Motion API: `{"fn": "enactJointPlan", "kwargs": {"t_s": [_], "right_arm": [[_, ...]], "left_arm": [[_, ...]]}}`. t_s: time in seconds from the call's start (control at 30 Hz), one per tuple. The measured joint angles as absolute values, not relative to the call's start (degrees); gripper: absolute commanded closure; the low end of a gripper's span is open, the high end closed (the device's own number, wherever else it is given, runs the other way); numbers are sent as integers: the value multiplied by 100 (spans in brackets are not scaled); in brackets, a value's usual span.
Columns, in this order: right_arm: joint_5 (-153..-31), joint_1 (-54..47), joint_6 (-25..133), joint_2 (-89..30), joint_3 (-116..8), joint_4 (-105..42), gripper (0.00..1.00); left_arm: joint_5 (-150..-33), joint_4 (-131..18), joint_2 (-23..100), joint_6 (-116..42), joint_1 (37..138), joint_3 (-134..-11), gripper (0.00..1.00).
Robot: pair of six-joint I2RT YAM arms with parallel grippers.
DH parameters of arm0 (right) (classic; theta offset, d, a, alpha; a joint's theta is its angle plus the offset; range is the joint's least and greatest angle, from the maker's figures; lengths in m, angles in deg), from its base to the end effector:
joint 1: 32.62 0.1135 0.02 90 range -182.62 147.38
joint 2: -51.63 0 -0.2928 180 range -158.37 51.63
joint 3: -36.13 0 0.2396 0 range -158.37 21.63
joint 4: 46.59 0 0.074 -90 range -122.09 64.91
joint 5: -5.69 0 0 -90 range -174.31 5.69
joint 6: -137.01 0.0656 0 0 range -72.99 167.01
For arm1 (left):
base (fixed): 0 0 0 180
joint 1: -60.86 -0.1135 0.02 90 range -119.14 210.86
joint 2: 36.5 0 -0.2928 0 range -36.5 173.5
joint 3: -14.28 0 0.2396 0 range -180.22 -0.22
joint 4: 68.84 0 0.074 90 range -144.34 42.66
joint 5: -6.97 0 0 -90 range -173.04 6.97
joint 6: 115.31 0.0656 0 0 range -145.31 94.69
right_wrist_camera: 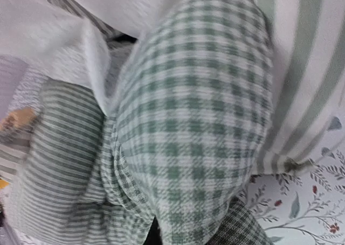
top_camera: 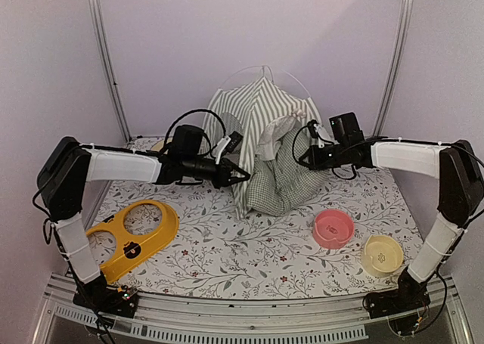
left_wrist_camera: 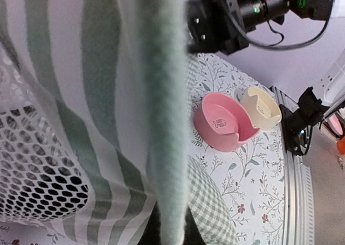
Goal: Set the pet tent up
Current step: Place the cushion in the tent.
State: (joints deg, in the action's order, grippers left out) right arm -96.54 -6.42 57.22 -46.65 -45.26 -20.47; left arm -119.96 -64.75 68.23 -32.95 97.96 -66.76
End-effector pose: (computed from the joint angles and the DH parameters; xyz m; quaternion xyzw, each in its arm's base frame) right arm 0.3460 0.1857 0.2394 -0.1689 0.8971 0.2166 0.3460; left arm 0.3158 -0.2882 0.2415 0.3648 0.7438 -0.4373 0.3500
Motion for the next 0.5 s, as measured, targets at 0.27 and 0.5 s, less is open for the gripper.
{"fn": "enactJointPlan", "kwargs": {"t_s": [0.27,0.5], "right_arm": [[-10356,-592,7434,-4674,-5007,-3798,100],[-8920,-205,8127,-5456,-4849,-4648,99]], "left_arm": [[-13161,-6447,6941,-2974,9783,-6801,100],[-14081,-6407,6941,-2965,9871,-6853,100]]}}
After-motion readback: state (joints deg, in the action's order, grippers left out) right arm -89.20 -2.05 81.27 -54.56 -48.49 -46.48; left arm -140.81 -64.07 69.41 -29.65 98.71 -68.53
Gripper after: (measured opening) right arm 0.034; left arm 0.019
